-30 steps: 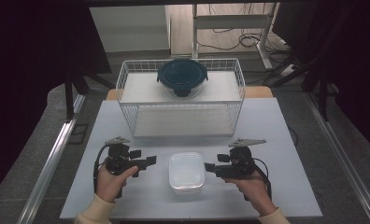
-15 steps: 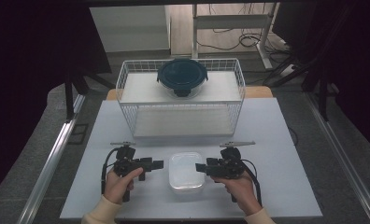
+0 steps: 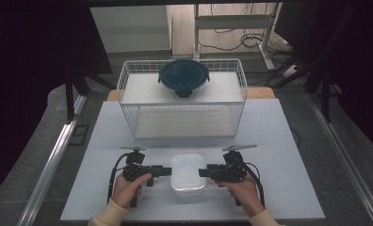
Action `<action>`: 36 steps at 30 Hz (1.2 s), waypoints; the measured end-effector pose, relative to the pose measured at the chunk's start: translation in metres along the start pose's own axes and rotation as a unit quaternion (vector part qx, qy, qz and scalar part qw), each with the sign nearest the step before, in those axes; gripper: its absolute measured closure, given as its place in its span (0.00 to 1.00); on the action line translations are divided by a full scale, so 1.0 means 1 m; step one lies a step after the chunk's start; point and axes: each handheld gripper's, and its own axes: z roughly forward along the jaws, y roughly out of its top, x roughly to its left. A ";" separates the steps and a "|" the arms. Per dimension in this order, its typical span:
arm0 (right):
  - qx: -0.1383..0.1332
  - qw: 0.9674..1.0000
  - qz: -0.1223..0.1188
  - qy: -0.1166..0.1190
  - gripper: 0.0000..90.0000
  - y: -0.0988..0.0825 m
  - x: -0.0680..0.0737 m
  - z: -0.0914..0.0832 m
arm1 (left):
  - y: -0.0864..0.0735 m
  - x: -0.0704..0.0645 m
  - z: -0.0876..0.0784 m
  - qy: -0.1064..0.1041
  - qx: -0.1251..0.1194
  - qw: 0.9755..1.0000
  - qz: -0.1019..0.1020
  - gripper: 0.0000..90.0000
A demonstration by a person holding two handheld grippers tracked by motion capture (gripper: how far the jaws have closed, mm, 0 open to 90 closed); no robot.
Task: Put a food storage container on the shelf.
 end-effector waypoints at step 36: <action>-0.014 0.995 0.068 0.066 0.89 -0.006 -0.007 -0.012 | -0.008 -0.002 -0.007 -0.059 -0.033 0.998 -0.008 0.89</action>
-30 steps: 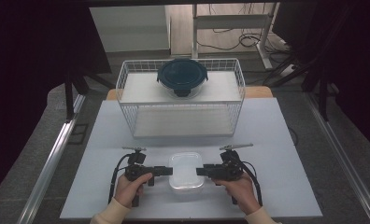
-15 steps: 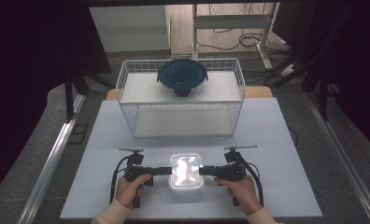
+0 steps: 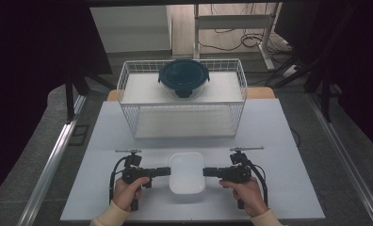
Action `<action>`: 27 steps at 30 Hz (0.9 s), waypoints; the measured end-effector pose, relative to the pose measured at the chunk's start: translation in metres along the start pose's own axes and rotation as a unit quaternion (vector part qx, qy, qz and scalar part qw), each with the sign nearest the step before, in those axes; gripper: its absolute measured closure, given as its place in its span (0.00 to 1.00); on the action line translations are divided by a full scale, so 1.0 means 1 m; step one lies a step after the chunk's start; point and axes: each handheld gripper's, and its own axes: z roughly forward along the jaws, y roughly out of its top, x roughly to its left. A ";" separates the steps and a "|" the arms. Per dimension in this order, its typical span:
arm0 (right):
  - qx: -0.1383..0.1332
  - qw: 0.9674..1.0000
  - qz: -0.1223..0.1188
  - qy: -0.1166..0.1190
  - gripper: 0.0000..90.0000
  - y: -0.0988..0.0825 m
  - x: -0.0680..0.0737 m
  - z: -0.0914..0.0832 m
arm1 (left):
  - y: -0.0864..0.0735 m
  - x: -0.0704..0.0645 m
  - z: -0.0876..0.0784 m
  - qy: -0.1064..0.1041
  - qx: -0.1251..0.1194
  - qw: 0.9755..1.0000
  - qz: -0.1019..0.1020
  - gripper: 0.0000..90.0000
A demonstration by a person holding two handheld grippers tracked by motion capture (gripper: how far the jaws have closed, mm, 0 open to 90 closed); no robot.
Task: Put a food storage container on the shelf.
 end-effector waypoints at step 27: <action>-0.025 0.996 -0.084 0.012 0.89 0.012 0.038 -0.020 | 0.005 -0.034 -0.027 0.004 -0.034 0.997 0.065 0.89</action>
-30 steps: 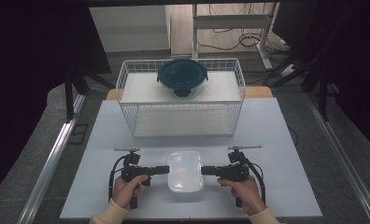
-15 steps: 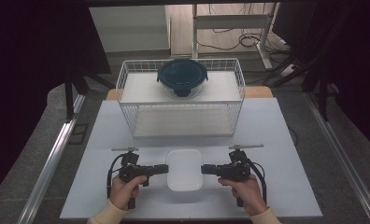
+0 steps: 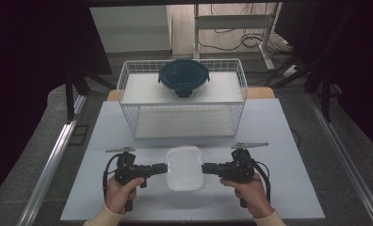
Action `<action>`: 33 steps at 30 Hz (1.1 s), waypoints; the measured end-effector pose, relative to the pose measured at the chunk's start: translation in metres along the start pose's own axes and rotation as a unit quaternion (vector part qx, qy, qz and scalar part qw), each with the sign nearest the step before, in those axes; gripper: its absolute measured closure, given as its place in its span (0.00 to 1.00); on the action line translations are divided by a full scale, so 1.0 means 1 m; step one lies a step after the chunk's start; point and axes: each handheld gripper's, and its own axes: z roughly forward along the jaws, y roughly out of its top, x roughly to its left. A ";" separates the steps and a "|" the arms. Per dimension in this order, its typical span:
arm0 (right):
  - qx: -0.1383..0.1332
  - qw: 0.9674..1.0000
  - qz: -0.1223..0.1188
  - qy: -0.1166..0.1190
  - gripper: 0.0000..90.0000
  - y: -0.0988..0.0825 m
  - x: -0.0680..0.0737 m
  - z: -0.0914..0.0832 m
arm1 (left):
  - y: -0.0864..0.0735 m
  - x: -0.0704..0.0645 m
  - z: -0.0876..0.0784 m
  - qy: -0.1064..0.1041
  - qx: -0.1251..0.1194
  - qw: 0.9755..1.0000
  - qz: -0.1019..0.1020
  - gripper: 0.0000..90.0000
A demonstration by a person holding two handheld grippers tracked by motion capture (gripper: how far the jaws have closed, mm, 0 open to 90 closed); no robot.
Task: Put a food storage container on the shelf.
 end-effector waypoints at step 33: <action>-0.049 0.997 -0.067 -0.005 0.89 0.064 0.028 -0.024 | 0.072 -0.039 -0.023 0.013 -0.028 0.996 0.079 0.89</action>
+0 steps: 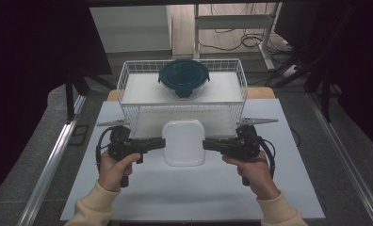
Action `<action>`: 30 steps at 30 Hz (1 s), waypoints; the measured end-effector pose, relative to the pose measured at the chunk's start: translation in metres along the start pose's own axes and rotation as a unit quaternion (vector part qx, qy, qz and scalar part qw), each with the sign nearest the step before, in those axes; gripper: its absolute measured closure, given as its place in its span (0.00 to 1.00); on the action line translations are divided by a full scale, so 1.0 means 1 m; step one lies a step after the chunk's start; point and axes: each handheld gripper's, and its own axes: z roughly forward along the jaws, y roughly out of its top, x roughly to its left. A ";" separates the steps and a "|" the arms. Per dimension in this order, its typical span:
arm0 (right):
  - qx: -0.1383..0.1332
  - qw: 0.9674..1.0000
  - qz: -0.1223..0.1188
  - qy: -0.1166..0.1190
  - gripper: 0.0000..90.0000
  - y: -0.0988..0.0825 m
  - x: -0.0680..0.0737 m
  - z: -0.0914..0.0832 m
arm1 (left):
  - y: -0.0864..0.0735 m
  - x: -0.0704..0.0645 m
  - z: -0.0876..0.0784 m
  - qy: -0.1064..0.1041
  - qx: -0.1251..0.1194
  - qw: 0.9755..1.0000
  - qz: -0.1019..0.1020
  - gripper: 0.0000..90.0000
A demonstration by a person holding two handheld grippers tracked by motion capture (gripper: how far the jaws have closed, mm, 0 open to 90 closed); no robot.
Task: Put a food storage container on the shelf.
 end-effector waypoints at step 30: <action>-0.013 0.998 -0.053 -0.024 0.89 0.066 0.026 -0.018 | 0.058 -0.028 -0.020 0.009 -0.034 0.998 0.043 0.89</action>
